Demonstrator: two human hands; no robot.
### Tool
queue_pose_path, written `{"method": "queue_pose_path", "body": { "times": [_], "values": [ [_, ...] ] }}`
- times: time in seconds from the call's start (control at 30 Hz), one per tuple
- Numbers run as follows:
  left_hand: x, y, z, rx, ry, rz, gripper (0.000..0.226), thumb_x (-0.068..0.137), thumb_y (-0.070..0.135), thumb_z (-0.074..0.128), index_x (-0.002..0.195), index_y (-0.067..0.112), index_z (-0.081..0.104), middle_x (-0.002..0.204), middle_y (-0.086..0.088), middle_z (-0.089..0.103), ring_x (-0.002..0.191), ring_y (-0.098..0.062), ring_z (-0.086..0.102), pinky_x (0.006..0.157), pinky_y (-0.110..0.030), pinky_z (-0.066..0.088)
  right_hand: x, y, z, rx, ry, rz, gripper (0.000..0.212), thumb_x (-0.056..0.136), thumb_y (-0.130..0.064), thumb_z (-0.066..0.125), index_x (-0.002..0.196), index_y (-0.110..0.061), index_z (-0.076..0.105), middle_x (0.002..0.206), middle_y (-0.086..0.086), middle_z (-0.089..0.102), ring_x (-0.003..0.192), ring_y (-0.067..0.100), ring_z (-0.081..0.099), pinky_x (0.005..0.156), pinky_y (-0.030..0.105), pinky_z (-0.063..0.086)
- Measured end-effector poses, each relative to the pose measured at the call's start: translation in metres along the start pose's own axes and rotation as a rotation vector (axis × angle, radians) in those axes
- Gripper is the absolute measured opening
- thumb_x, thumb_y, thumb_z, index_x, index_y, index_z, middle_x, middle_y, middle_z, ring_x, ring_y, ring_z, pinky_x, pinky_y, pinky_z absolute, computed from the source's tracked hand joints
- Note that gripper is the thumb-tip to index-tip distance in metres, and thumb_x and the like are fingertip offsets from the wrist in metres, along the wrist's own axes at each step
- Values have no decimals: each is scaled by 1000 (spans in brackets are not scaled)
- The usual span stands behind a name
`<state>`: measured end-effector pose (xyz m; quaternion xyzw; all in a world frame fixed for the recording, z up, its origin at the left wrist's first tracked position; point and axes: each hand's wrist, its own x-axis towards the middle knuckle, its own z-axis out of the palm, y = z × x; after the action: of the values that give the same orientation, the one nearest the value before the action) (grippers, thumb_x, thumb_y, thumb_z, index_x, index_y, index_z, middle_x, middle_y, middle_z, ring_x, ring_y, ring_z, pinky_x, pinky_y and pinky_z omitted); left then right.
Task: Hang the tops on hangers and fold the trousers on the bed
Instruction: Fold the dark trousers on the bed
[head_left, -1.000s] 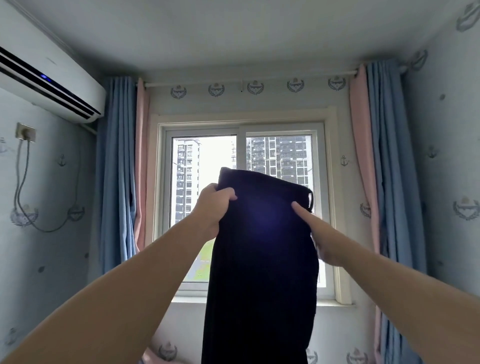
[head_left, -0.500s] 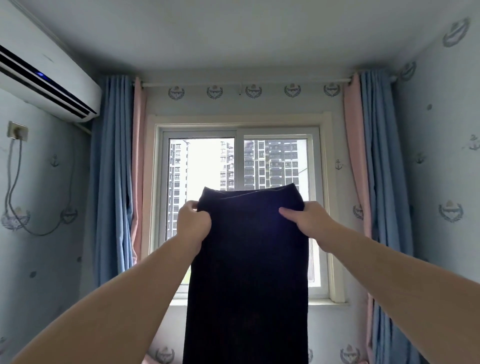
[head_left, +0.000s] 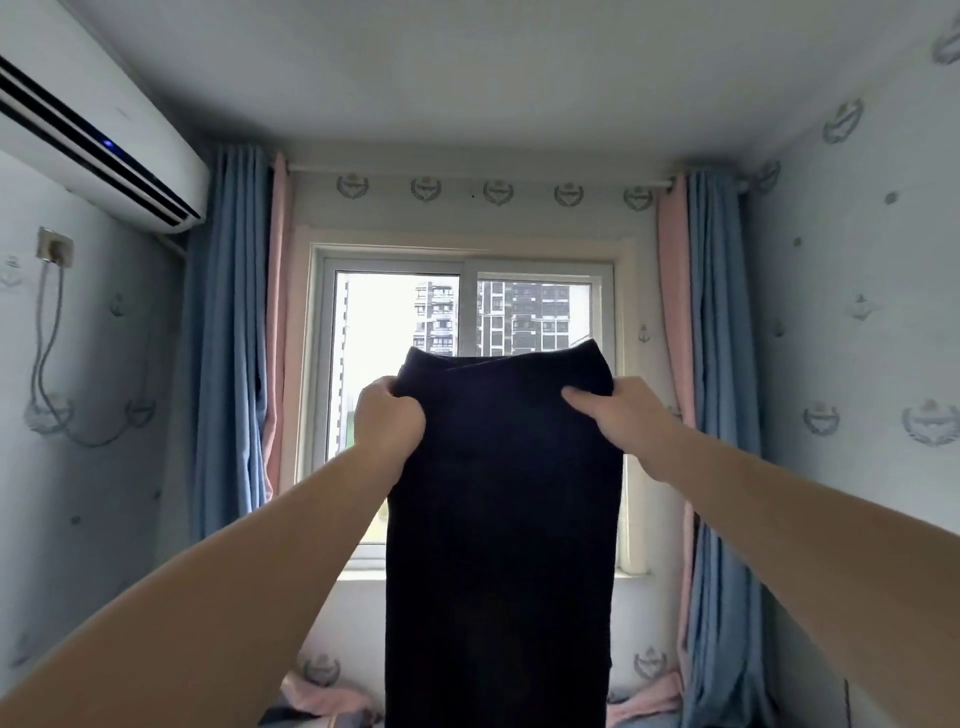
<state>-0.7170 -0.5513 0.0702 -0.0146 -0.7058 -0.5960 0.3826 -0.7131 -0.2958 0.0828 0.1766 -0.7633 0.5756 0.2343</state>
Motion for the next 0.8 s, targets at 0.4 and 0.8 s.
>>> {"method": "queue_pose_path", "body": {
  "times": [0.4,0.8],
  "values": [
    [-136,54,-88,272,66,211,15,101,15,40,108,20,53,91,9,56,79,-6,53,58,-22,33,-161,-70,-27,98,10,40,19,91,-35,73,97,-17,70,95,2,76,87,20,73,71,31,57],
    [-178,64,-147,261,-20,102,24,91,11,44,106,16,61,86,2,62,76,-15,59,58,-29,39,-210,-99,-13,125,-31,37,16,87,-34,78,91,-18,73,81,-6,77,70,9,74,59,22,55]
  ]
}}
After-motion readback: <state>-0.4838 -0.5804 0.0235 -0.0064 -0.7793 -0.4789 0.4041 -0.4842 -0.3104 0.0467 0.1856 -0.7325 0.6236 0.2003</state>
